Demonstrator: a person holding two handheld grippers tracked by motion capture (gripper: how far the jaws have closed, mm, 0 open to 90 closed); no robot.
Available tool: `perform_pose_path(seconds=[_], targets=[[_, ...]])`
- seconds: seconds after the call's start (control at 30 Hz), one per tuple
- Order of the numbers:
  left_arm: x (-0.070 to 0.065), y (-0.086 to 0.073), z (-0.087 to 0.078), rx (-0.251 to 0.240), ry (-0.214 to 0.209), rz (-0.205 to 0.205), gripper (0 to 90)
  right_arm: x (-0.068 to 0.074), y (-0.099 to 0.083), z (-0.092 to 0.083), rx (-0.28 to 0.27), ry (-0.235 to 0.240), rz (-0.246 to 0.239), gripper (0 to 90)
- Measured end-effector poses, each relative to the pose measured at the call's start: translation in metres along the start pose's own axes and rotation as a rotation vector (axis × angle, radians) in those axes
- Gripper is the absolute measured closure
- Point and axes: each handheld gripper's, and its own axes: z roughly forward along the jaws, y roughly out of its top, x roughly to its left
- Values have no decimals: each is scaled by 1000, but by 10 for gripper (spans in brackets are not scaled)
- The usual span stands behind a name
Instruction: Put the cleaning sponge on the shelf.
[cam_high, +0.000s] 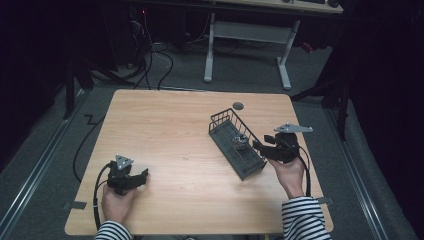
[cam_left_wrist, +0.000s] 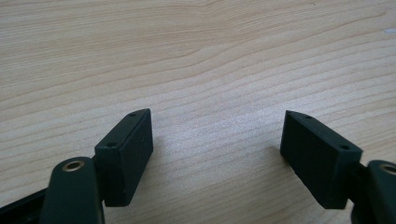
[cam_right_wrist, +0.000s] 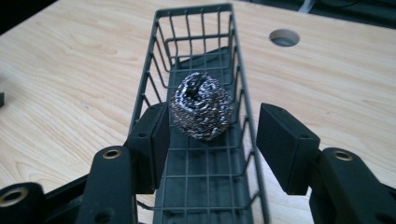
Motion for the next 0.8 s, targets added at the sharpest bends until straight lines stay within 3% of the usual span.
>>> perform_pose_path(seconds=[0.33,0.67,0.8], targets=[[0,0,0,-2,-3,-3,258,-10,-3,-23,-76,-20,30,460],[0,0,0,-2,-2,-1,258,-14,-11,-41,-113,-43,32,467],[0,0,0,0,-1,1,258,-22,-22,-47,-113,-55,61,471]])
